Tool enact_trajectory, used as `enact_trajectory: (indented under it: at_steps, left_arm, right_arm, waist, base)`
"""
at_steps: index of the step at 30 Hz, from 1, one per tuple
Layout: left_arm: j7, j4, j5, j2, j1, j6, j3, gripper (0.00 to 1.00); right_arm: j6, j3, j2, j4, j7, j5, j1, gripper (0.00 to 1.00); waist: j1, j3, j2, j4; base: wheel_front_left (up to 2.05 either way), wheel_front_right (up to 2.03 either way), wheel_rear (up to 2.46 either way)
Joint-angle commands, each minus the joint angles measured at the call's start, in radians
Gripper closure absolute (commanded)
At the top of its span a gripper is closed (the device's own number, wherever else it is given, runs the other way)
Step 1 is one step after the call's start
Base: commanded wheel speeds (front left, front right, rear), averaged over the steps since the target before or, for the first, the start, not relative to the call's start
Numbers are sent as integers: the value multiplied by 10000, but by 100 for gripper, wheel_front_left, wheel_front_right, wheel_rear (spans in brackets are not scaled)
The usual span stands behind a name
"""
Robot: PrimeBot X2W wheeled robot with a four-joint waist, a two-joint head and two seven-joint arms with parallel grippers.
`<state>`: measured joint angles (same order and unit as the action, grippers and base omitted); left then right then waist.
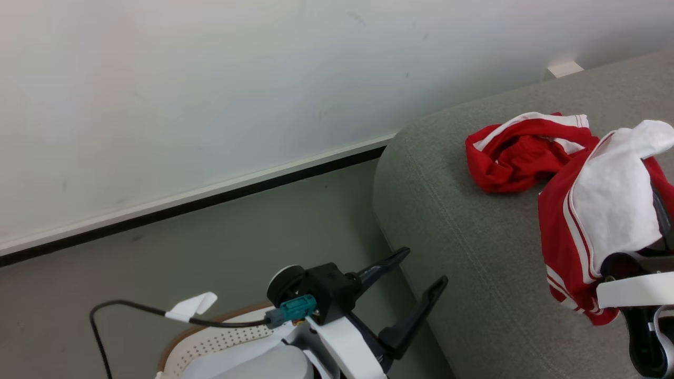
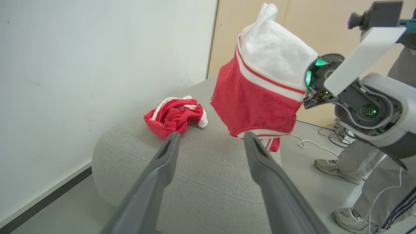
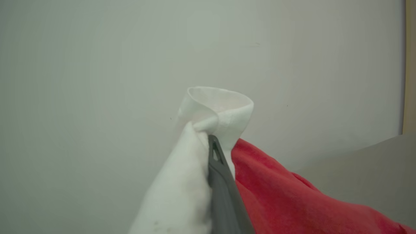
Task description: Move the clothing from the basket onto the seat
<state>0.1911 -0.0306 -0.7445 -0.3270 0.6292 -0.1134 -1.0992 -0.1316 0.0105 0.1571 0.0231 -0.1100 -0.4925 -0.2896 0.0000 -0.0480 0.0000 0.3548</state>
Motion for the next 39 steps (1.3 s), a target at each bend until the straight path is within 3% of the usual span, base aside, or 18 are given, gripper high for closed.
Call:
enact_trajectory:
  at_steps: [1,12,18,26,34,39]
  left_arm:
    - [10,-56,174,-64,112,25,4,0]
    - [31,-198,277,-39,368,79,-81,0]
    - [-49,-199,364,-118,558,47,-77,0]
    - [-408,-61,578,-227,1133,155,-126,0]
    - [-660,91,797,-354,1729,198,-67,0]
    - [-716,98,884,-490,1919,219,-52,0]
  right_arm:
    - [19,118,-35,-175,87,69,214,100]
    - [21,619,-378,-932,533,294,770,100]
    - [19,713,-157,-766,871,196,95,100]
    - [19,983,1226,437,1528,182,-2088,100]
    - [21,1469,2905,2457,1860,67,-4320,100]
    - [21,1460,3747,4027,2284,780,-5180,100]
  waist:
    - [0,-239,0,337]
    - [0,-500,0,668]
    - [0,-868,0,486]
    - [0,-2163,0,-179]
    - [0,-3638,0,-1238]
    - [0,-4275,0,-1746]
  base:
    - [0,0,0]
    - [0,0,0]
    - [0,0,0]
    - [0,0,0]
    - [0,0,0]
    - [0,0,0]
